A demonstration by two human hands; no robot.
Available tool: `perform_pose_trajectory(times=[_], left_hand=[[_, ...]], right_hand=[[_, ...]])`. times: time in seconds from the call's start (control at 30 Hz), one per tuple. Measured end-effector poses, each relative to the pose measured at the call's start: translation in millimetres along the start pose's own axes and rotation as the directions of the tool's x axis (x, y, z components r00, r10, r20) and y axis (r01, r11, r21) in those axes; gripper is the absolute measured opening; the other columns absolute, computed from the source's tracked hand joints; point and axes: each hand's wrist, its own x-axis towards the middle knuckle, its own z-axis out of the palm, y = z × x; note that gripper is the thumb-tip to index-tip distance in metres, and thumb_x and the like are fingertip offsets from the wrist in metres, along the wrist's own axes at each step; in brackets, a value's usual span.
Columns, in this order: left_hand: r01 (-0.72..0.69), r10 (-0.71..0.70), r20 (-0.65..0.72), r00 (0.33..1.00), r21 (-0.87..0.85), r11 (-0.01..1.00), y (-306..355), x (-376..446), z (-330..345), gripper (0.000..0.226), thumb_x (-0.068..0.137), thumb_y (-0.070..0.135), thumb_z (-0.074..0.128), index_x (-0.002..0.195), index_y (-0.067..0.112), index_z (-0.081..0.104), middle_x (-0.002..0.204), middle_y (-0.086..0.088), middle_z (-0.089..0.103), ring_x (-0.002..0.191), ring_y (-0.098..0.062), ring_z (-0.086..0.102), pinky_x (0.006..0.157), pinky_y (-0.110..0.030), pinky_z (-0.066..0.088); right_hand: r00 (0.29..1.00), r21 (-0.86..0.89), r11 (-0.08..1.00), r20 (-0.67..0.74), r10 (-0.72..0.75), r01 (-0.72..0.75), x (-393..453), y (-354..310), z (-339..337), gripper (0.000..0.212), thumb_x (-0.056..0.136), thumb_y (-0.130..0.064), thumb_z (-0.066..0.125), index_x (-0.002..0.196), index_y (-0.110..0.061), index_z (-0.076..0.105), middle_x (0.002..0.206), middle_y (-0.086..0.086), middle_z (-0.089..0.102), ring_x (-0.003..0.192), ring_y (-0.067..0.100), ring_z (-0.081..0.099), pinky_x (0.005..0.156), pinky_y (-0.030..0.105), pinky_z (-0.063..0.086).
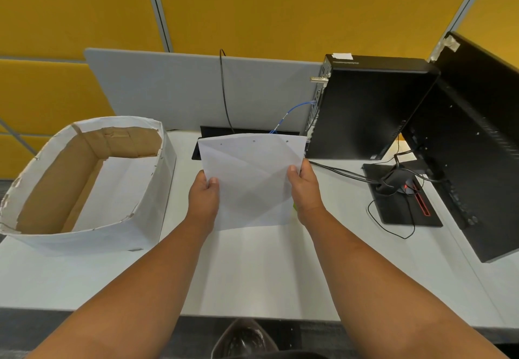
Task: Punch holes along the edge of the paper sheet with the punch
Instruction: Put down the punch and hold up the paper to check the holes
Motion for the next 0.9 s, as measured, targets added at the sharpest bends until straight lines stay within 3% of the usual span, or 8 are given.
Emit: perform_pose_trajectory(times=[0.1, 0.3, 0.53, 0.8, 0.9], left_hand=[[-0.008, 0.008, -0.006, 1.0, -0.012, 1.0, 1.1, -1.4, 0.3, 0.022, 0.104, 0.02, 0.036, 0.119, 0.026, 0.053, 0.113, 0.002, 0.062, 0.099, -0.018, 0.06, 0.084, -0.035, 0.05], [-0.054, 0.052, -0.03, 0.998, -0.055, 0.997, 9.2, -3.4, 2.6, 0.022, 0.104, 0.017, 0.036, 0.116, 0.024, 0.053, 0.109, 0.004, 0.062, 0.095, -0.01, 0.06, 0.082, -0.029, 0.048], [-0.022, 0.022, 0.02, 1.0, 0.021, 1.0, -2.8, -5.7, -0.5, 0.025, 0.103, 0.018, 0.038, 0.123, 0.024, 0.052, 0.114, 0.002, 0.062, 0.1, -0.016, 0.061, 0.085, -0.035, 0.051], [-0.005, 0.004, 0.012, 1.0, 0.093, 0.996, 2.0, -7.2, 3.0, 0.027, 0.103, 0.016, 0.038, 0.127, 0.022, 0.05, 0.116, 0.001, 0.058, 0.103, -0.023, 0.057, 0.088, -0.036, 0.048], [-0.011, 0.012, -0.008, 1.0, 0.101, 0.995, 4.4, -8.6, 3.1, 0.025, 0.103, 0.016, 0.038, 0.124, 0.021, 0.051, 0.113, 0.001, 0.058, 0.101, -0.022, 0.057, 0.086, -0.035, 0.046]], right_hand=[[1.0, -0.011, 1.0, 0.007, 0.006, -0.006, -1.0, 1.2, -1.9, 0.029, 0.091, -0.038, 0.046, 0.119, -0.04, 0.053, 0.116, -0.005, 0.064, 0.105, 0.021, 0.063, 0.094, 0.051, 0.053], [0.999, 0.01, 1.0, -0.027, -0.027, 0.027, -0.1, -2.8, 0.7, 0.018, 0.091, -0.033, 0.048, 0.095, -0.049, 0.055, 0.109, -0.007, 0.066, 0.101, 0.021, 0.064, 0.092, 0.048, 0.054], [1.0, -0.07, 0.997, -0.007, 0.018, -0.019, -4.1, 6.0, -3.9, 0.017, 0.095, -0.034, 0.044, 0.108, -0.045, 0.049, 0.113, -0.008, 0.062, 0.103, 0.02, 0.061, 0.094, 0.051, 0.053], [0.999, -0.186, 0.982, 0.005, 0.048, -0.046, -4.8, 8.0, -2.7, 0.046, 0.088, -0.039, 0.043, 0.133, -0.042, 0.046, 0.125, -0.009, 0.062, 0.111, 0.022, 0.06, 0.098, 0.049, 0.05], [1.0, -0.19, 0.981, -0.01, 0.03, -0.031, -5.2, 4.0, -3.9, 0.04, 0.093, -0.032, 0.044, 0.132, -0.038, 0.048, 0.124, -0.006, 0.062, 0.109, 0.022, 0.06, 0.098, 0.049, 0.05]])
